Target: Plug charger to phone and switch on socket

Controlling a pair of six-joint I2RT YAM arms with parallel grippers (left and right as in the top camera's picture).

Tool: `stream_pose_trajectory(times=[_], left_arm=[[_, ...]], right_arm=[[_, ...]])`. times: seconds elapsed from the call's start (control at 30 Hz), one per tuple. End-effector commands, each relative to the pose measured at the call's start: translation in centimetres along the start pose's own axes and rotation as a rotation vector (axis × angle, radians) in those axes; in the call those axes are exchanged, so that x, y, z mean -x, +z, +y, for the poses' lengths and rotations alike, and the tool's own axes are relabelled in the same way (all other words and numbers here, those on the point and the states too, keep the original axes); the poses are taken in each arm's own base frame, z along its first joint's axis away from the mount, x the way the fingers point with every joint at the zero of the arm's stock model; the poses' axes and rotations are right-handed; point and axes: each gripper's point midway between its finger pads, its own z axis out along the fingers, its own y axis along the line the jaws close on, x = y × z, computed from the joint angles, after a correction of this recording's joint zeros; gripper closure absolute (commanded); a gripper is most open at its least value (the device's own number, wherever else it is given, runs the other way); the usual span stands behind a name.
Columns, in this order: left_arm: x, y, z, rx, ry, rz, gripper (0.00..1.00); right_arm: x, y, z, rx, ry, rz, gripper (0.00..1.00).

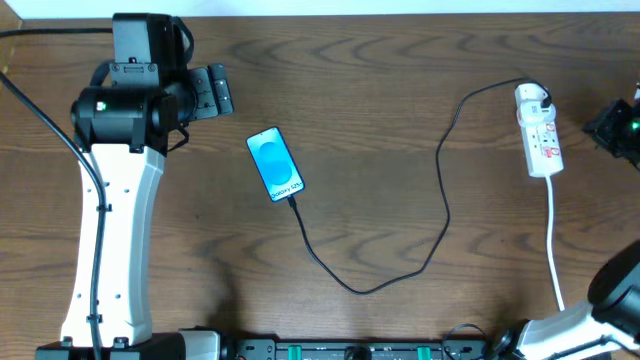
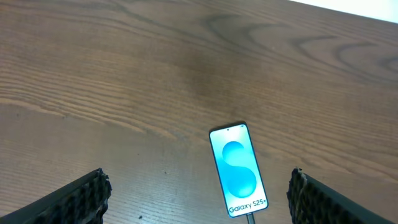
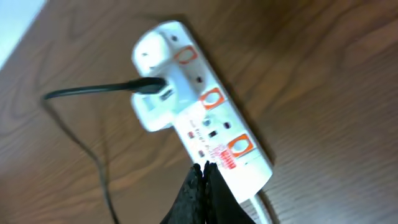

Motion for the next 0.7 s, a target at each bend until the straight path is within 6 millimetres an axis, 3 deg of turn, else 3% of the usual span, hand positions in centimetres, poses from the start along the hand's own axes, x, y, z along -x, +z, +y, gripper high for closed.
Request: stream_pose_trajectory(times=[0.0,0.1,0.23,0.5,0.67], left_arm=[[-0.1,-0.2,0.3,0.011,-0.004,-0.003,0.07],[-0.1,-0.2,0.3,0.011,-0.004,-0.003,0.07],[-0.1,-0.2,0.3,0.011,-0.004,-0.002,0.07],[-0.1,-0.2,0.3,0.011,-0.004,-0.002,0.07],[-0.1,-0.2,0.3,0.011,-0.004,-0.002,0.08]], right_arm=[[0.2,3.6,-1.7,0.004,0.039,0.025,0.99],[0.4,7.0,-1.7,0.039,0.028,0.029,0.99],[0.1,9.9,-0.4,0.055,-0.017,0.031,0.99],[0.1,11.7,0.2,0.062,-0.004,0.022,0.99],[-1.3,12.9,0.4,0.061,0.005,0.069,0.99]])
